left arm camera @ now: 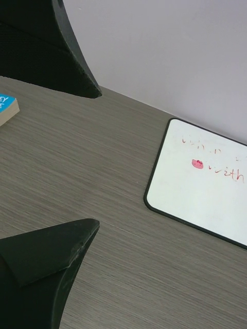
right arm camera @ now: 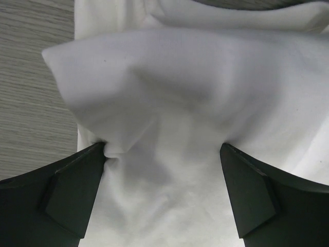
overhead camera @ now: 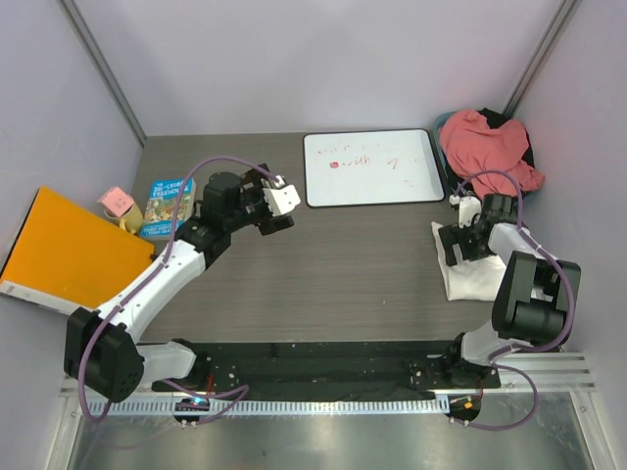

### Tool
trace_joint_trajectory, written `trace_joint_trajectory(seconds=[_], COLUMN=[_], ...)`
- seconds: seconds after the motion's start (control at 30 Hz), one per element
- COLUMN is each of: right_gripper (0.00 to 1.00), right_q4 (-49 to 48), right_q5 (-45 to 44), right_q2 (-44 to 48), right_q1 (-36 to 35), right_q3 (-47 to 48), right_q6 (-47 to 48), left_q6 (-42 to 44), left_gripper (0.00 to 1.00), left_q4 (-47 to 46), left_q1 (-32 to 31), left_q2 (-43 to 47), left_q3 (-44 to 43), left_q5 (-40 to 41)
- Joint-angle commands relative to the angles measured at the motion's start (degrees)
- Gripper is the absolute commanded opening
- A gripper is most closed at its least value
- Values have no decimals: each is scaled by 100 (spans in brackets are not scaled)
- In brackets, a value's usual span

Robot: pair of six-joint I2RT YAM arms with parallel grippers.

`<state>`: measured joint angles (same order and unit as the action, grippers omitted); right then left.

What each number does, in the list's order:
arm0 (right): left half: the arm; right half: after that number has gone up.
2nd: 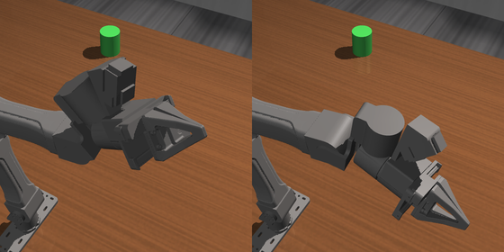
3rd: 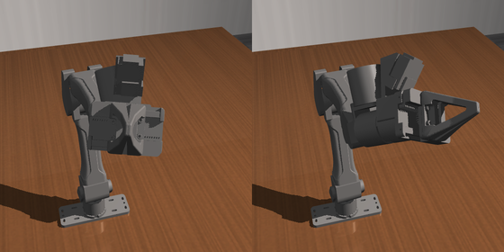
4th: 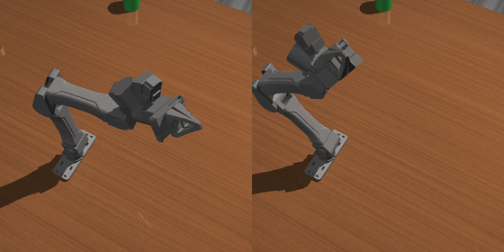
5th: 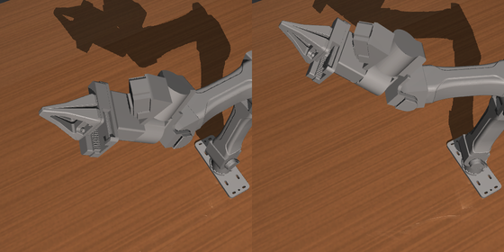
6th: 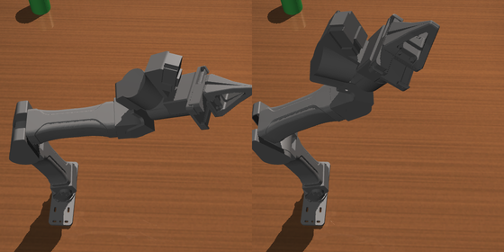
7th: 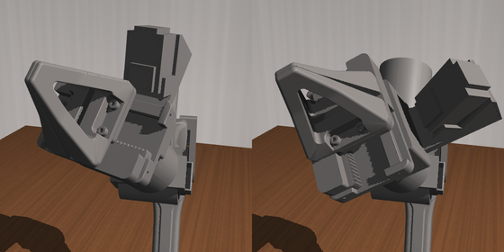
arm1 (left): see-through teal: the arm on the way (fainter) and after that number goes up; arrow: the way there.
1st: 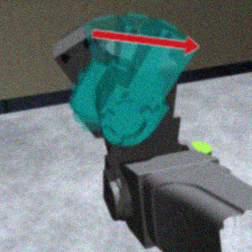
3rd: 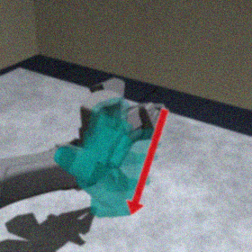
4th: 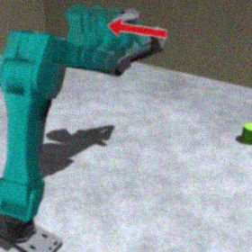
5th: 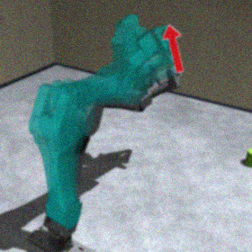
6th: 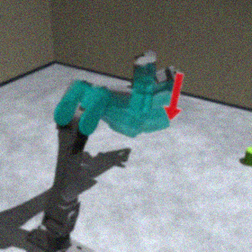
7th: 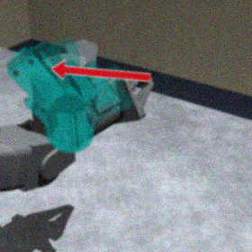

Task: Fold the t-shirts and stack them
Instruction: Put the neatly folded tshirt into the corner of the board with the right arm

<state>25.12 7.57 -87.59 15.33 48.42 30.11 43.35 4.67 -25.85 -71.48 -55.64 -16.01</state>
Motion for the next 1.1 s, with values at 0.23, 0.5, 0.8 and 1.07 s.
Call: trace_joint_trajectory(seconds=[0.23, 0.5, 0.8, 1.07], right_gripper=[100, 100, 100, 100], right_q4=[791, 538, 739, 819], right_q5=[508, 184, 147, 43], right_q2=[1085, 2360, 2527, 2466], right_q1=[-57, -521, -1041, -1208], right_q3=[922, 2276, 2418, 2479], right_q6=[-258, -1947, -2071, -1938], left_q6=[-484, -3547, -4494, -4371], left_gripper=[100, 100, 100, 100], left_q4=[16, 192, 992, 913], left_q1=[18, 430, 1099, 1117], left_q2=[-15, 47, -59, 196], left_q3=[-403, -1001, -1125, -1011], left_q5=[309, 2038, 2348, 2410])
